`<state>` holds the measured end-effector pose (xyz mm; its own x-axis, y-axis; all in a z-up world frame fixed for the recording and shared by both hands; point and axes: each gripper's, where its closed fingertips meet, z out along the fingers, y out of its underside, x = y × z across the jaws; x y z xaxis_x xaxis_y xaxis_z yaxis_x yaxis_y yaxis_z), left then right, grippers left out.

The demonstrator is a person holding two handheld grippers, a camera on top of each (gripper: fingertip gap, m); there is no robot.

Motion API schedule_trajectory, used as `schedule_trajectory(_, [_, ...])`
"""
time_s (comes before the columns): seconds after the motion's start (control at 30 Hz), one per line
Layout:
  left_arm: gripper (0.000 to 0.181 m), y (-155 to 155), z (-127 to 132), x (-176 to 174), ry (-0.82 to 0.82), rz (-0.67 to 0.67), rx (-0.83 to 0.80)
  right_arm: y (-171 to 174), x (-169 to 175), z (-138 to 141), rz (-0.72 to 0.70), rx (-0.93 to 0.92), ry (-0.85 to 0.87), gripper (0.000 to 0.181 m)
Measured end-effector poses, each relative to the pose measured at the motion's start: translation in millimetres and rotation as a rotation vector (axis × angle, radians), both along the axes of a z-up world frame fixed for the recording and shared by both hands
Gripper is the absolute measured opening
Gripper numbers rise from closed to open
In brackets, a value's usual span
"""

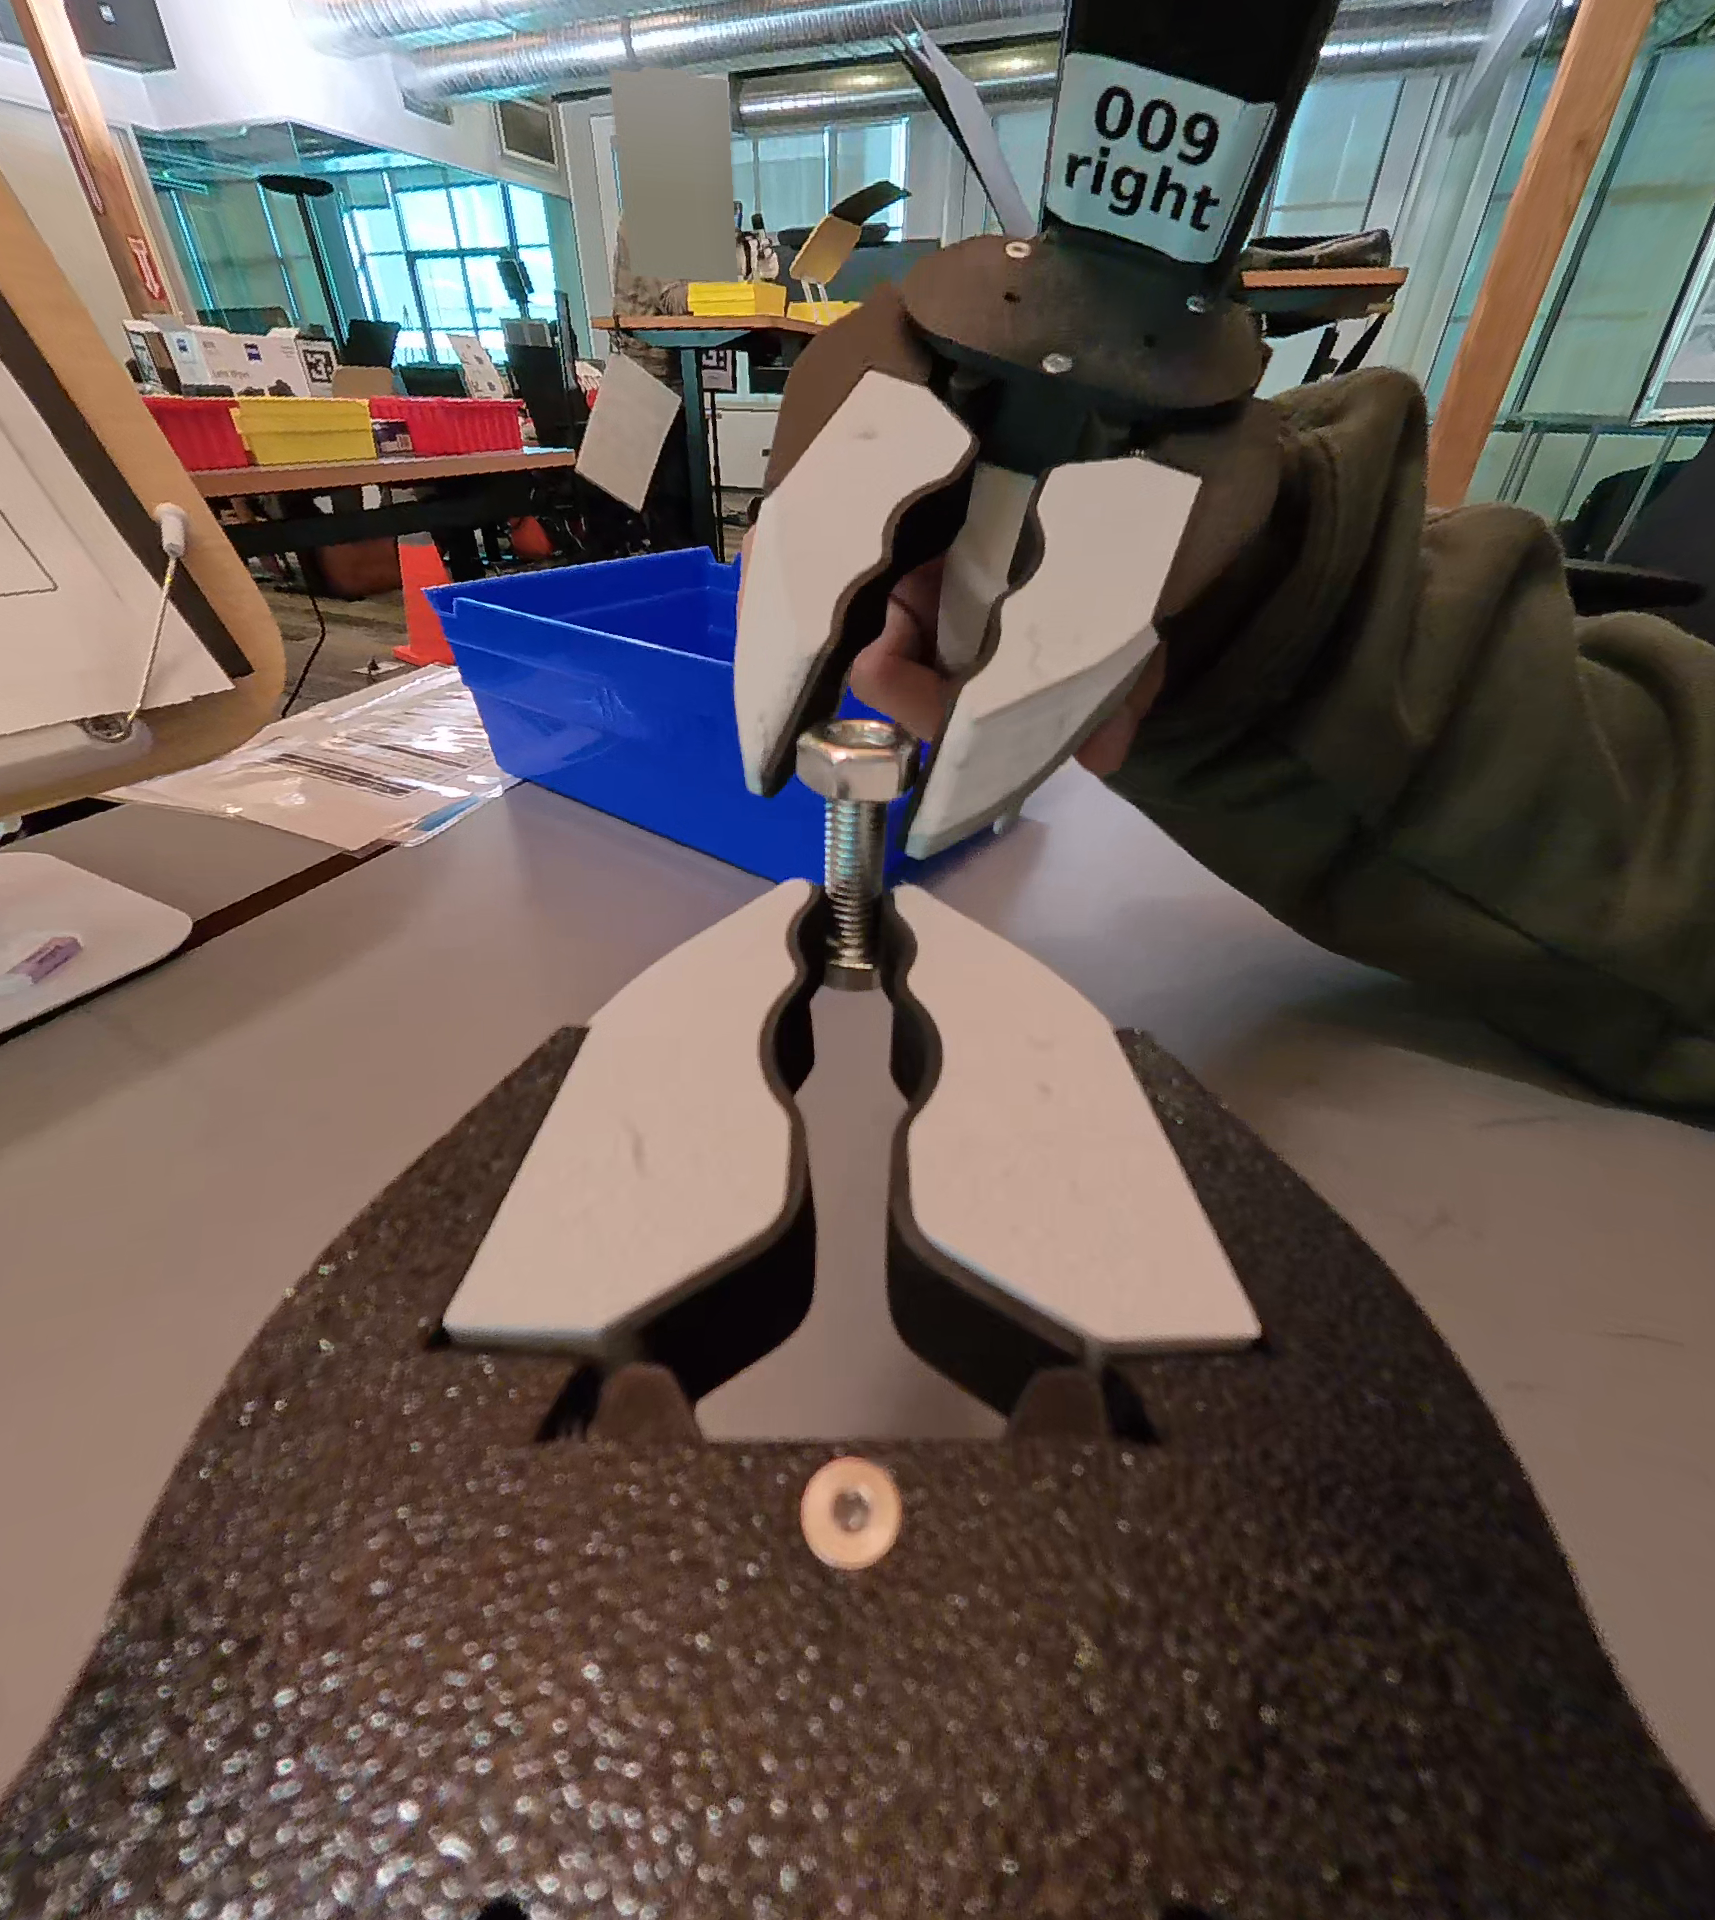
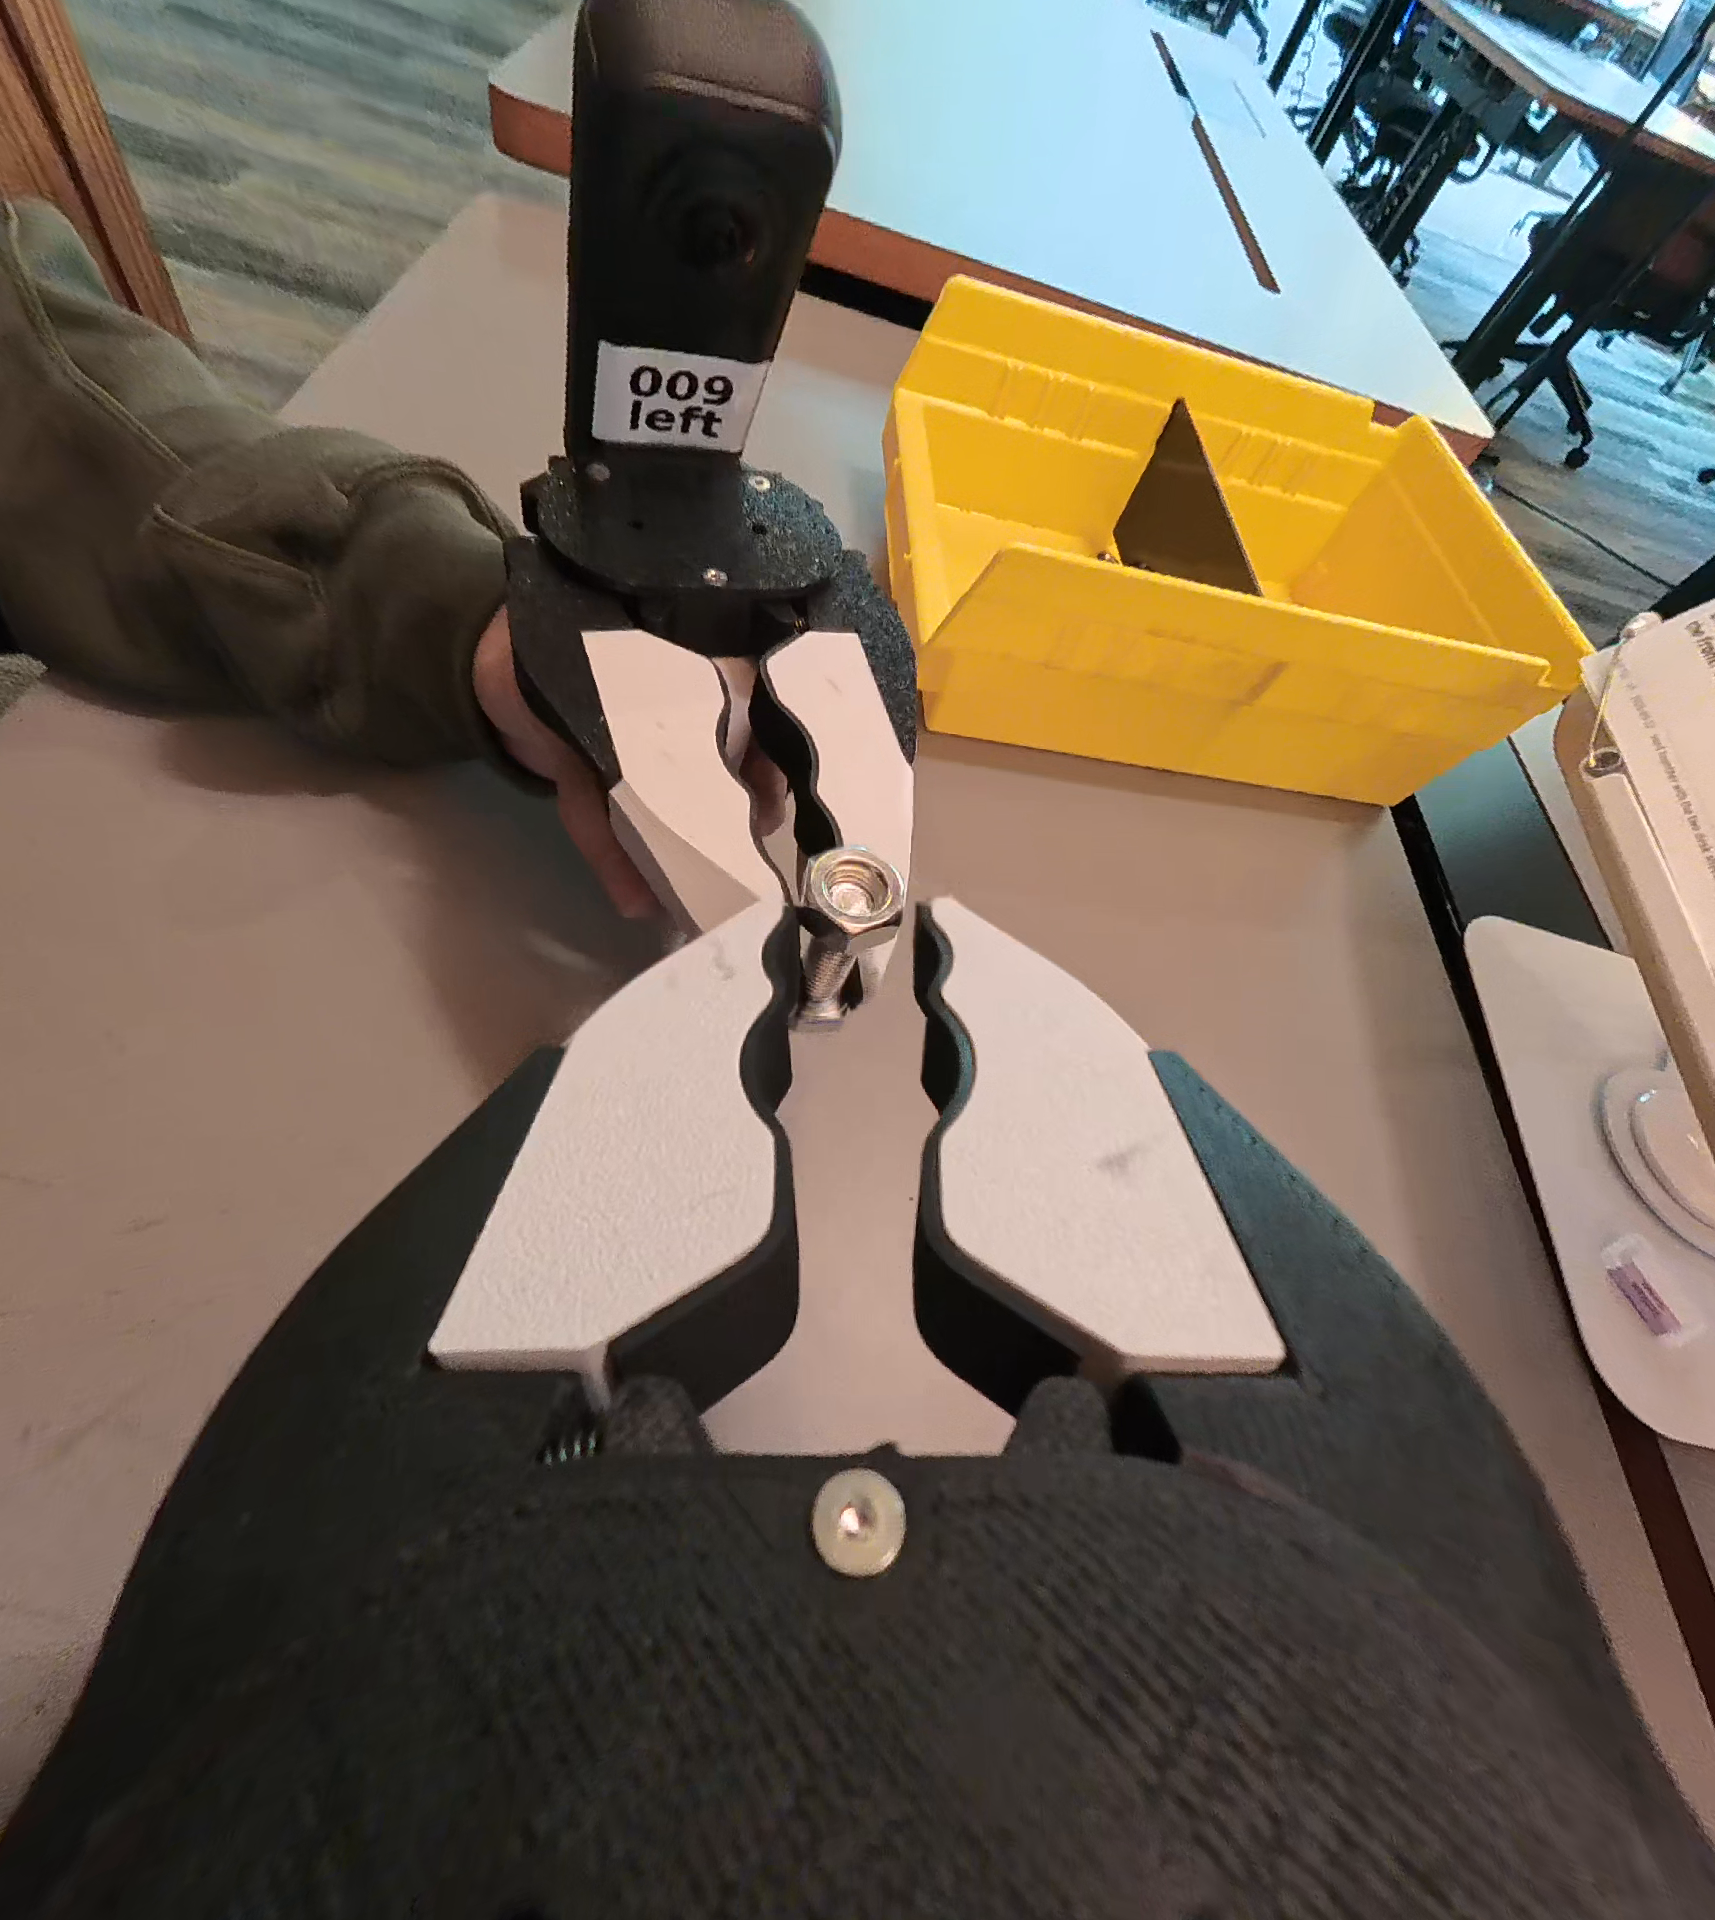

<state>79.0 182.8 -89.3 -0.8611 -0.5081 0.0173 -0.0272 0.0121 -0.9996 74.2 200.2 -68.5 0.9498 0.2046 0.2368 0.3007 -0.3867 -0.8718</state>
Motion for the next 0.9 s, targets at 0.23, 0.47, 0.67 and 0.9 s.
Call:
schedule_trajectory(0.23, [0.009, 2, -3, 3, 0.038, 0.013, -0.007, -6, 8, 9, -0.151, 0.106, 0.114, 0.045])
schedule_trajectory(0.47, [0.009, 3, -5, 6, 0.045, 0.032, 0.000, -15, 7, 18, -0.459, 0.636, 0.295, 0.050])
schedule_trajectory(0.67, [0.009, -1, -7, 5, 0.045, 0.026, 0.013, -12, -2, 14, -0.495, 0.636, 0.312, 0.046])
schedule_trajectory(0.9, [0.009, -2, -9, 5, 0.048, 0.027, 0.019, -4, -6, 5, -0.502, 0.599, 0.319, 0.041])
